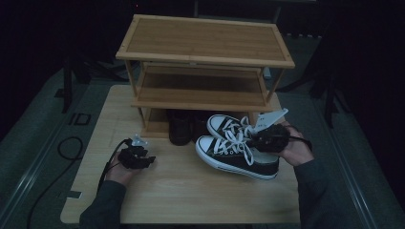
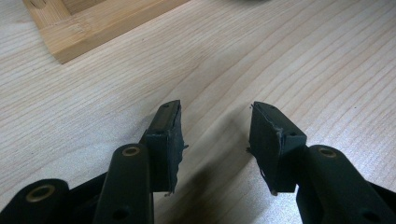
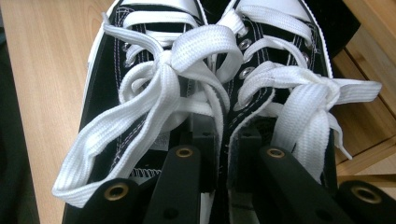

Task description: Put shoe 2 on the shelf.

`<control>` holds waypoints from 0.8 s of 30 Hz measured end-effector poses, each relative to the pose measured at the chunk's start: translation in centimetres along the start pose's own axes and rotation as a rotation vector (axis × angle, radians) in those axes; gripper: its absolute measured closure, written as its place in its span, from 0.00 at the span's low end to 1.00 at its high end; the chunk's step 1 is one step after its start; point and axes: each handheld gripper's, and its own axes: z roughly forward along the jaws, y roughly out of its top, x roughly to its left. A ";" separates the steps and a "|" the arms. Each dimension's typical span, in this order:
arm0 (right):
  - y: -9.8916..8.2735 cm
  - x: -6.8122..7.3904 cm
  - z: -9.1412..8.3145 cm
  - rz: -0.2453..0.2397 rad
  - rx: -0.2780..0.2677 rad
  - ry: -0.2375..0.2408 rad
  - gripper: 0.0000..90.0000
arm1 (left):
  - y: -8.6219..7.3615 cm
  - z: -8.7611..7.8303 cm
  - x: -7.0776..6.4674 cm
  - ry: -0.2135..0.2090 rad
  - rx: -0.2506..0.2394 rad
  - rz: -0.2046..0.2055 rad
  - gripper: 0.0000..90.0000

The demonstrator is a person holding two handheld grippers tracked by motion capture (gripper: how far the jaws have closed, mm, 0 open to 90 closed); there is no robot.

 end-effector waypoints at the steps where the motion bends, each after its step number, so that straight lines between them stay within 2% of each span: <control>1: 0.0 0.0 -0.1 -0.001 0.000 0.002 0.93 | 0.0 0.0 0.0 0.000 -0.001 0.000 0.61; 12: 0.4 0.0 -1.2 -0.011 -0.045 0.012 0.94 | 0.0 0.0 0.0 0.001 -0.003 -0.001 0.61; 24: 1.7 0.1 -1.0 -0.046 -0.075 0.070 0.94 | 0.0 0.0 0.0 -0.001 -0.001 -0.001 0.61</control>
